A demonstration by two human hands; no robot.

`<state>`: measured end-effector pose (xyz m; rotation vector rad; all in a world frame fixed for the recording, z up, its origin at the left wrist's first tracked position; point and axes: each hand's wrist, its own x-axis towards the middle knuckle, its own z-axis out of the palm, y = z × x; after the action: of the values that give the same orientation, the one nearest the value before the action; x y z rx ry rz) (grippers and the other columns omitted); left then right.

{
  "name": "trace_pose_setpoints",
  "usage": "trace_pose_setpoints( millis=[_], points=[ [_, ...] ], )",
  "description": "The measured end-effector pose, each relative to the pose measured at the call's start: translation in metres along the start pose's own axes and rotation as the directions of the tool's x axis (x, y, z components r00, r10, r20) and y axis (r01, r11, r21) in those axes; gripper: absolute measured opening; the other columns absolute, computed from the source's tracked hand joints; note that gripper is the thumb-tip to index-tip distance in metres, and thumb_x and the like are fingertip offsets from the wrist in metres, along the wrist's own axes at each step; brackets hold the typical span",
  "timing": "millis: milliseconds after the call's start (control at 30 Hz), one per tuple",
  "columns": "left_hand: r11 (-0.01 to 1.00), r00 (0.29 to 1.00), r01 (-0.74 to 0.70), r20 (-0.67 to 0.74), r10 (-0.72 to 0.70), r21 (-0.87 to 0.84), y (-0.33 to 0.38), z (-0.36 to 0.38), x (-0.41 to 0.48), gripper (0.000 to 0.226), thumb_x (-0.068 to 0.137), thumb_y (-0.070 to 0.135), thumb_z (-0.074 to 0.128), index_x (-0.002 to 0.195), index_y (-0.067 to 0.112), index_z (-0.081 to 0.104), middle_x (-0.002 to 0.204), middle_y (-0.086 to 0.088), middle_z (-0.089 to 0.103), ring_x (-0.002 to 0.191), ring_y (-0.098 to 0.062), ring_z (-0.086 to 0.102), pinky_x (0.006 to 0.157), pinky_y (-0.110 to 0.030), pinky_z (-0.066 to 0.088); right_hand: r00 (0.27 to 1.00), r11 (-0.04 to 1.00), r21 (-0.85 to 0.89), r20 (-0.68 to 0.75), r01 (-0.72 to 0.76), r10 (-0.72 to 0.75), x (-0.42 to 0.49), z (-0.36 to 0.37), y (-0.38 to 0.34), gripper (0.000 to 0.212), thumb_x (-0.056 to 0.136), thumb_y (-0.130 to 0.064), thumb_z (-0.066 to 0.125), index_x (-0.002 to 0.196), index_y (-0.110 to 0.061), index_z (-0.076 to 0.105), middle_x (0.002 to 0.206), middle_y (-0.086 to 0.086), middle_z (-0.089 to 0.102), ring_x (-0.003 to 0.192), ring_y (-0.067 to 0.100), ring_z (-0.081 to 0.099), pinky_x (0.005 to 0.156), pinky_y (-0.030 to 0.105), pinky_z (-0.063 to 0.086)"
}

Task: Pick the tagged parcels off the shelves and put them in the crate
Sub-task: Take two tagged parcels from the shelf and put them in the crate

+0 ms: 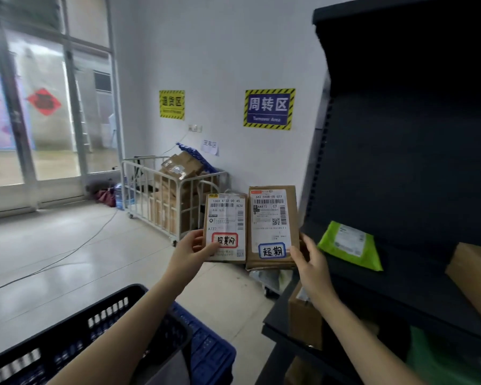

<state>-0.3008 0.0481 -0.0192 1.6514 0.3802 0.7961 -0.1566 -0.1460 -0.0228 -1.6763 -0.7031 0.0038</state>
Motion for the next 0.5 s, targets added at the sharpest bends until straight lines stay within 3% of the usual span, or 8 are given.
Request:
trace_pose_setpoints(
  millis=[67, 133, 300, 500],
  points=[
    [1.0, 0.999, 0.019, -0.052, -0.018, 0.017, -0.002, -0.034, -0.014, 0.024, 0.086, 0.016, 0.066, 0.107, 0.02, 0.056, 0.097, 0.003, 0.069, 0.089, -0.01, 0.068, 0.064, -0.017, 0.056, 0.999, 1.0, 0.001, 0.045, 0.005, -0.005, -0.011, 0.029, -0.01, 0.044, 0.095, -0.023, 0.051, 0.137, -0.017, 0.042, 0.134, 0.007, 0.052, 0.121, 0.021, 0.05, 0.101, 0.043, 0.045],
    [0.998, 0.994, 0.04, -0.1, -0.036, 0.04, -0.004, -0.067, -0.029, 0.022, 0.085, 0.016, 0.066, 0.105, 0.019, 0.055, 0.096, 0.002, 0.069, 0.087, -0.011, 0.068, 0.064, -0.018, 0.056, 0.996, 1.0, 0.011, 0.089, 0.017, -0.018, -0.023, 0.059, -0.02, 0.037, 0.095, -0.022, 0.05, 0.132, -0.022, 0.045, 0.131, 0.006, 0.054, 0.119, 0.021, 0.052, 0.101, 0.047, 0.044],
    [0.992, 0.976, 0.109, -0.198, -0.094, 0.064, -0.007, -0.145, -0.068, 0.025, 0.086, 0.018, 0.065, 0.108, 0.016, 0.053, 0.101, -0.004, 0.068, 0.091, -0.018, 0.069, 0.076, -0.027, 0.057, 0.978, 0.997, 0.074, 0.201, 0.034, -0.048, -0.051, 0.131, -0.042, 0.034, 0.096, -0.019, 0.049, 0.128, -0.026, 0.046, 0.129, 0.005, 0.053, 0.109, 0.012, 0.055, 0.091, 0.027, 0.048],
    [0.987, 0.939, 0.152, -0.32, -0.129, 0.047, -0.007, -0.222, -0.112, 0.035, 0.088, 0.012, 0.062, 0.119, 0.017, 0.048, 0.102, -0.005, 0.068, 0.086, -0.014, 0.068, 0.062, -0.018, 0.056, 0.93, 0.994, 0.109, 0.362, 0.017, -0.056, -0.076, 0.209, -0.067, 0.042, 0.097, -0.019, 0.047, 0.138, -0.015, 0.041, 0.135, 0.008, 0.05, 0.123, 0.022, 0.049, 0.105, 0.045, 0.04]
  ],
)
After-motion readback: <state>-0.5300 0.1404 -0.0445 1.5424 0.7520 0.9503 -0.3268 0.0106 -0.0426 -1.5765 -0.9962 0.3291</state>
